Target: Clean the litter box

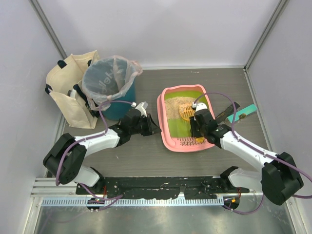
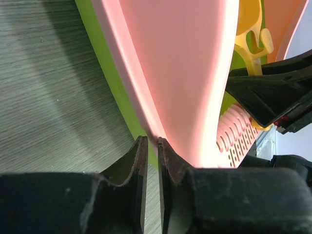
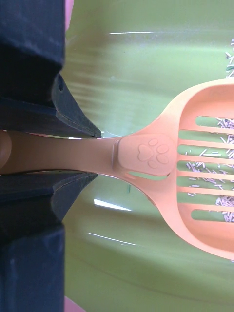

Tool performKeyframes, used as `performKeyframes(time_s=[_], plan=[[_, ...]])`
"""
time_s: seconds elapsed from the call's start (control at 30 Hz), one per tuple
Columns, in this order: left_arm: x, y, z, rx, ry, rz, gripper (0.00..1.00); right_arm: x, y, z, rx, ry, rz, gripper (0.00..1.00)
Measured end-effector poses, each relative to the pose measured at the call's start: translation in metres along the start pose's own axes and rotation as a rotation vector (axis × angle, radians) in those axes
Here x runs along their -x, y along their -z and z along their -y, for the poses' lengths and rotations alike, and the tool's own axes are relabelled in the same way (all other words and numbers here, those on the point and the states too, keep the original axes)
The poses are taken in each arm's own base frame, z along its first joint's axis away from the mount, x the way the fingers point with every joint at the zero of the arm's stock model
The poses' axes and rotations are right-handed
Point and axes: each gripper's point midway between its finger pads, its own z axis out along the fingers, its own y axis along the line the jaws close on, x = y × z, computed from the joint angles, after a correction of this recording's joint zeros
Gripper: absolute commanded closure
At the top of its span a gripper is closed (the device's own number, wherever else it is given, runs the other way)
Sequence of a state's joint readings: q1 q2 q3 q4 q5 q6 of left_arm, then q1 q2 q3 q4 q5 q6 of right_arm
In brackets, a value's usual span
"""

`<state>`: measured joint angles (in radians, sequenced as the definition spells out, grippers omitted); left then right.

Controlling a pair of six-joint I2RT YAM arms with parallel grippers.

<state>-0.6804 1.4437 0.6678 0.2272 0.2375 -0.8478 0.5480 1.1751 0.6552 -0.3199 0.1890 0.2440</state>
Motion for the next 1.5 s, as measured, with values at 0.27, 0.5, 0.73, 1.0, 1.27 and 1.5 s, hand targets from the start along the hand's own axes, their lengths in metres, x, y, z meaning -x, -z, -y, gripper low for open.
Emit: performKeyframes(time_s=[0.27,0.5,0.73,1.0,1.27,1.5], plan=[[0.000,0.000,0.000,0.003,-0.002,-0.002,0.84,0.005,0.002,-0.002,0.008,0.011,0.040,0.99],[0.000,0.000,0.001,0.002,-0.012,-0.003,0.84,0.003,0.005,-0.001,-0.009,0.005,0.013,0.99],[-0.001,0.002,0.002,0.006,-0.023,-0.010,0.80,0.023,0.022,-0.007,-0.063,-0.061,-0.151,0.99],[0.001,0.012,0.003,0.017,-0.071,-0.005,0.40,-0.007,0.056,0.000,-0.139,-0.070,-0.428,0.99],[0.020,0.013,0.025,0.006,-0.127,0.047,0.33,0.000,0.067,-0.005,-0.152,-0.048,-0.552,0.99],[0.047,-0.002,0.053,0.015,-0.204,0.122,0.28,-0.003,0.053,-0.008,-0.145,-0.009,-0.647,0.99]])
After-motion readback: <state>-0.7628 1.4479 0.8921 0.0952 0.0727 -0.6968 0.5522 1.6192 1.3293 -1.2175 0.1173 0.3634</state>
